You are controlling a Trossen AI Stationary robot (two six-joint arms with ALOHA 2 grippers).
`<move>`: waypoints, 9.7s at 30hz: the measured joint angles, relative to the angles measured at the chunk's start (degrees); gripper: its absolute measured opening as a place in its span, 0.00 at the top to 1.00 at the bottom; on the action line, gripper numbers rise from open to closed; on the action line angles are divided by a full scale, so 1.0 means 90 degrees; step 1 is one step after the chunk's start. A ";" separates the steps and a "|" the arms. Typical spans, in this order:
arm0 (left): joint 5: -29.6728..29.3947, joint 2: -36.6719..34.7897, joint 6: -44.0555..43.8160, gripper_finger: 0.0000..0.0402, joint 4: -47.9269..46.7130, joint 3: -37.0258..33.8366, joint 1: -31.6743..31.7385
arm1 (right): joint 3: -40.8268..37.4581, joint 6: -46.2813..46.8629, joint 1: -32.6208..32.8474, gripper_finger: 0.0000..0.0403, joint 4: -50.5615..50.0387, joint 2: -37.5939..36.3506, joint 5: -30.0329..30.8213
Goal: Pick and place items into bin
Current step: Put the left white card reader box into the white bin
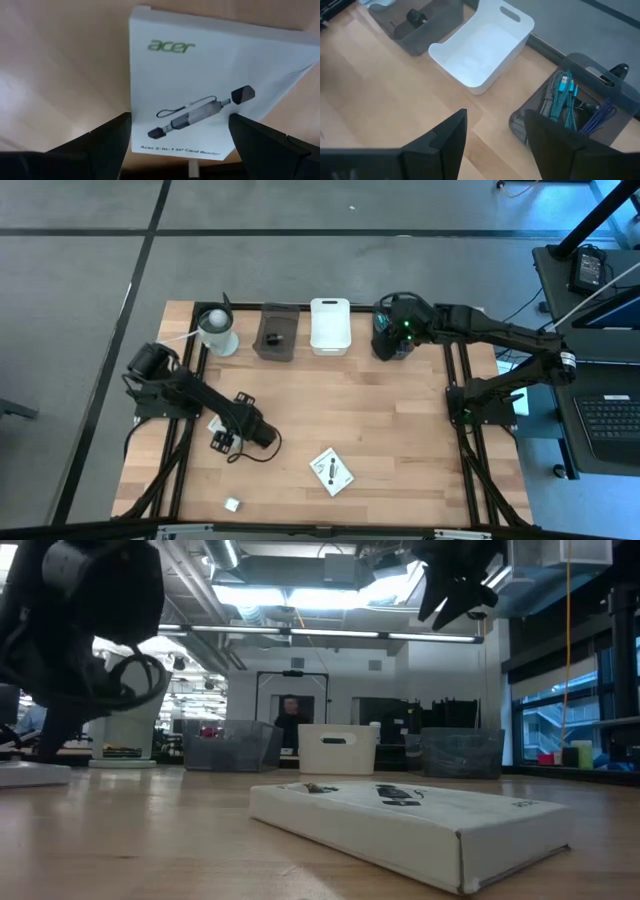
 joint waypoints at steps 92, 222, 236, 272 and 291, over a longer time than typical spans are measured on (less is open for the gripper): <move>0.1051 0.0074 -0.0355 0.72 0.3018 0.1065 0.3824 | -0.1100 0.3899 0.3298 0.98 0.5239 0.4088 -0.0062; 0.0691 0.0325 -0.1357 1.00 0.3500 0.1051 0.3802 | -0.0498 0.2913 0.3009 0.97 0.4881 0.4787 -0.0472; 0.0388 0.0333 -0.1356 0.99 0.3487 0.1050 0.3806 | -0.0493 0.4080 0.3004 0.96 0.5276 0.4784 -0.0738; 0.0676 0.0326 -0.1939 0.99 0.2709 0.1435 0.3628 | -0.0498 0.3409 0.2825 0.53 0.4369 0.4403 -0.0854; 0.0183 0.0334 -0.2531 1.00 0.2833 0.1435 0.3336 | -0.0498 0.2638 0.2869 0.53 0.4242 0.4401 -0.0815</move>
